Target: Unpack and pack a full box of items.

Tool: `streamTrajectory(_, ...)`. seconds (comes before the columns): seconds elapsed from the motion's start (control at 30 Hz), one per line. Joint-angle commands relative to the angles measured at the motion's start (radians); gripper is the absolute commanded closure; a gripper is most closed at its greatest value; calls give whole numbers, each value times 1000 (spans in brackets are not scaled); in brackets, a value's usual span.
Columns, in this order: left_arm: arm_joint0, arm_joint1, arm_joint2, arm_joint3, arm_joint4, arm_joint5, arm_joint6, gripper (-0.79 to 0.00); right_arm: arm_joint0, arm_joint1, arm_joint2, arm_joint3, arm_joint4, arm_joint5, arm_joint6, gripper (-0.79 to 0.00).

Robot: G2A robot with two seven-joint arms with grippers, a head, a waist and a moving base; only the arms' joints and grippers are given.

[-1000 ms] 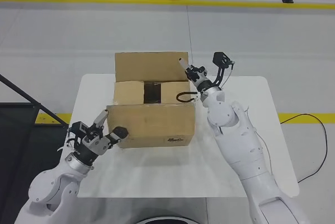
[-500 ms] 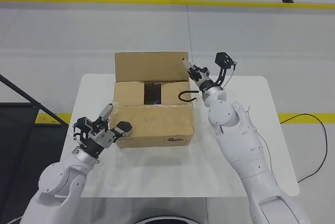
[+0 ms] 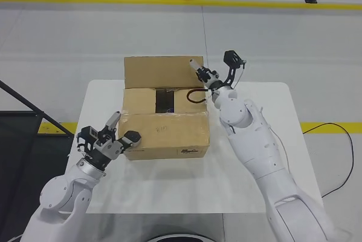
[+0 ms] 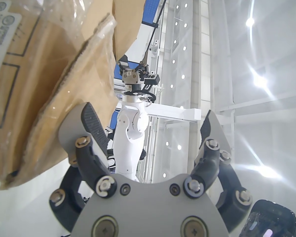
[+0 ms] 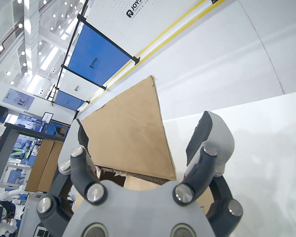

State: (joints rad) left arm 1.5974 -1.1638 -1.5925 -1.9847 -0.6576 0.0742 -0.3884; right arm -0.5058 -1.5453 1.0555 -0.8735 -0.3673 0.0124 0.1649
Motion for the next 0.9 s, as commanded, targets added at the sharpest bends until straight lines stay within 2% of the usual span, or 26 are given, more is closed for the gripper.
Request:
streamTrajectory(0.0, 3, 0, -2, -2, 0, 0, -1, -785, 15, -6, -2, 27, 24, -18, 11, -785)
streamTrajectory(0.2, 7, 0, -8, -2, -1, 2, -9, -785, 35, -12, 27, 71, 99, -106, 11, -785)
streamTrajectory(0.4, 6, -1, -7, 4, -2, 8, -15, -785, 17, 2, 85, 43, 154, -203, 63, -785)
streamTrajectory(0.63, 3, -1, 1, 2, 16, 14, -23, -785, -60, 25, 149, -100, 190, -247, 129, -785)
streamTrajectory(0.87, 3, -1, 5, 1, 29, 16, -31, -785, -161, 50, 216, -292, 233, -230, 250, -785)
